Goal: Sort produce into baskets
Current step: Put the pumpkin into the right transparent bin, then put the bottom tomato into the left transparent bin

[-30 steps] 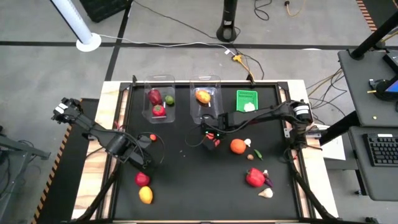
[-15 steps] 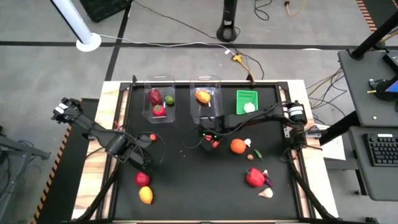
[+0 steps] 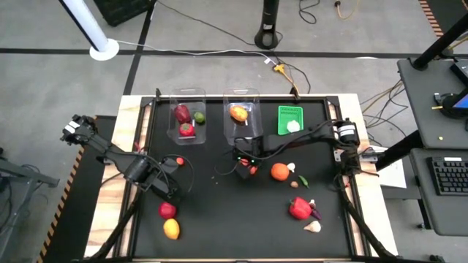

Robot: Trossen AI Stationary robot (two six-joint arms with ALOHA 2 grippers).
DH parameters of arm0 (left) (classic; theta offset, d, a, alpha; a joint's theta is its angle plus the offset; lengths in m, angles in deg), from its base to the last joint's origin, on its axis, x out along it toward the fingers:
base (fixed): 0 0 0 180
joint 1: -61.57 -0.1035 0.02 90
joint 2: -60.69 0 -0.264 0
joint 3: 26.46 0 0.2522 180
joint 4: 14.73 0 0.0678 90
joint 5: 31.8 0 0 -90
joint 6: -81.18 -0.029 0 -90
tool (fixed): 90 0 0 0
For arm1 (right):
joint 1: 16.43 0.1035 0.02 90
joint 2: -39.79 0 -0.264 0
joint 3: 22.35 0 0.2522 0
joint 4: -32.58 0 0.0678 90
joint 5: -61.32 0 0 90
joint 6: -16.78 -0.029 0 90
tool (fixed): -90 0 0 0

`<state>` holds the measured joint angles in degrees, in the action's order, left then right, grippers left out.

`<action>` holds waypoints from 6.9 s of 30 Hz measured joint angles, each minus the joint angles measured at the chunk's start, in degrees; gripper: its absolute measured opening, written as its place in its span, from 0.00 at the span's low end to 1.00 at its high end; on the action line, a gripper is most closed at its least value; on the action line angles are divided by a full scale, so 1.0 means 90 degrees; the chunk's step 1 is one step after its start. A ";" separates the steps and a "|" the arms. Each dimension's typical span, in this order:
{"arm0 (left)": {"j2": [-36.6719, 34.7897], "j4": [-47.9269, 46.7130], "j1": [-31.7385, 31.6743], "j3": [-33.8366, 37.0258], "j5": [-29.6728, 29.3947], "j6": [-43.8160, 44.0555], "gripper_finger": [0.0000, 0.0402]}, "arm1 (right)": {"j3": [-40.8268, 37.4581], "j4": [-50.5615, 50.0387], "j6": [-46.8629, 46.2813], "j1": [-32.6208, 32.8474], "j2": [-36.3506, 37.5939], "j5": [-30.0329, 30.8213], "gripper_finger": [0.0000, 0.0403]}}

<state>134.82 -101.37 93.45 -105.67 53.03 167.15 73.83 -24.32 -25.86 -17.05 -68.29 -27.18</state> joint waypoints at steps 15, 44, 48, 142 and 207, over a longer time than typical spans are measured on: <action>0.0002 0.0701 0.0000 0.0000 -0.0104 -0.0595 0.67 | 0.0893 0.0024 0.0336 -0.0596 0.1900 -0.0436 0.79; -0.0002 0.1074 -0.0517 -0.0061 0.0283 0.0597 0.60 | 0.3429 -0.2144 0.2769 -0.2652 -0.1398 -0.0574 0.81; -0.0002 0.0972 -0.0520 -0.0061 0.0650 0.0754 0.60 | 0.3429 -0.2151 0.2889 -0.2654 -0.1410 -0.0606 0.86; 0.1265 0.0488 0.0234 0.0385 0.1294 0.3496 0.85 | 0.3386 -0.1850 0.3025 -0.2240 0.0457 -0.0765 0.98; 0.0886 0.0075 -0.2187 -0.1904 -0.2152 -0.1861 0.66 | 0.2897 -0.2269 0.3947 -0.2016 0.0456 -0.1159 0.98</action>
<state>142.80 -100.70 73.76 -122.81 33.67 150.40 99.90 -44.74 9.67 -35.19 -64.18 -37.61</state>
